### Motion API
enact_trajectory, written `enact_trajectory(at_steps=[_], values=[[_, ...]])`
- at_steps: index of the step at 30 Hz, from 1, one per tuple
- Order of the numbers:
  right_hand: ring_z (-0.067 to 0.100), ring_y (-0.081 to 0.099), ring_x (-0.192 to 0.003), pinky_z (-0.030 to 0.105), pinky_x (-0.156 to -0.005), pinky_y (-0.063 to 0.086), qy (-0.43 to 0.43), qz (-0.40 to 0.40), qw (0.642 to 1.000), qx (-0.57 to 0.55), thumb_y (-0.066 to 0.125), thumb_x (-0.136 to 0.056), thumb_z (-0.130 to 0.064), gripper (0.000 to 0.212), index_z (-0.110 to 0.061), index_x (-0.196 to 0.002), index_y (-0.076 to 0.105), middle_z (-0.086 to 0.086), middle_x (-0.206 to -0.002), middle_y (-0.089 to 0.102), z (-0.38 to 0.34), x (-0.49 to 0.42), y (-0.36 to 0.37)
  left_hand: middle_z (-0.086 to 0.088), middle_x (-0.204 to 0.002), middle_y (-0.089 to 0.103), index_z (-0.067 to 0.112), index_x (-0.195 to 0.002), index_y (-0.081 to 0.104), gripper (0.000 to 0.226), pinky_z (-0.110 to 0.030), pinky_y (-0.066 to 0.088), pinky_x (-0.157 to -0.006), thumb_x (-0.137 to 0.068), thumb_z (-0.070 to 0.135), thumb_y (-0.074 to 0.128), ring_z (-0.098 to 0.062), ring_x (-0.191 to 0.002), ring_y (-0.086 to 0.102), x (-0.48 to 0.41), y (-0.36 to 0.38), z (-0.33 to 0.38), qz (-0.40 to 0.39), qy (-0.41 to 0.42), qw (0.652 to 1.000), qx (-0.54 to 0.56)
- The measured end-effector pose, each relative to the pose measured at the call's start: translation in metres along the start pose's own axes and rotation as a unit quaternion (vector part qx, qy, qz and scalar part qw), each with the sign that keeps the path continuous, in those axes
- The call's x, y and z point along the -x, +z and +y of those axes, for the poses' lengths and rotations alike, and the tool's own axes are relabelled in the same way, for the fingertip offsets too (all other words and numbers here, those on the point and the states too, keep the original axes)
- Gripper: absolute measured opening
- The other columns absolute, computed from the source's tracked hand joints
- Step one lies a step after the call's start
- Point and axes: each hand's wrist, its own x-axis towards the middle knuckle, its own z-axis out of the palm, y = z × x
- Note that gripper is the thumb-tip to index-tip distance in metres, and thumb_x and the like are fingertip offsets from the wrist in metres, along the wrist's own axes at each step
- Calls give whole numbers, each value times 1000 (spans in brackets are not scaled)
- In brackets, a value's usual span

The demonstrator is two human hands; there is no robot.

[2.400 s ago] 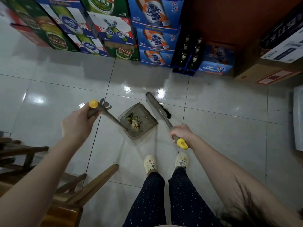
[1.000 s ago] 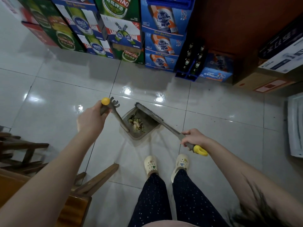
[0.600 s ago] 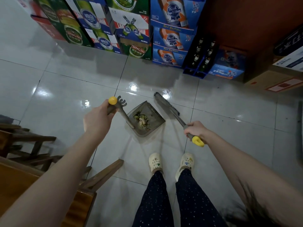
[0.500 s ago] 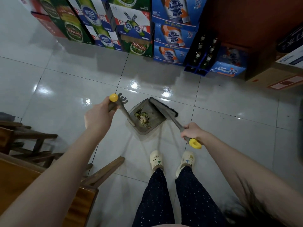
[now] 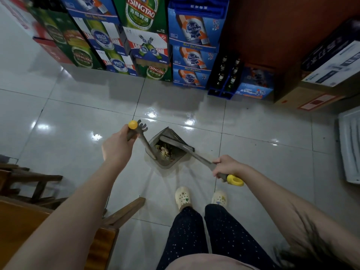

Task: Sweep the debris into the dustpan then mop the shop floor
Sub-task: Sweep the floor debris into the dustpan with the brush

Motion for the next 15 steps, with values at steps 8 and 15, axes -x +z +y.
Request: enact_trajectory(at_steps=[8, 15], values=[[18, 46, -41, 19, -36, 39, -4, 51, 997, -61, 59, -77, 13, 14, 3, -88, 59, 12, -64, 51, 37, 22, -29, -13, -81, 64, 19, -107, 52, 28, -33, 36, -57, -94, 44, 47, -37, -74, 59, 17, -5, 11, 2, 22, 1000, -10], [23, 46, -49, 19, -36, 39, 6, 100, 985, -144, 57, -78, 14, 15, 0, -74, 58, 13, -64, 50, 76, 21, -50, -13, -79, 62, 19, -105, 53, 29, -34, 35, -58, -94, 45, 46, -36, -71, 55, 32, 0, 44, 7, 33, 999, 2]])
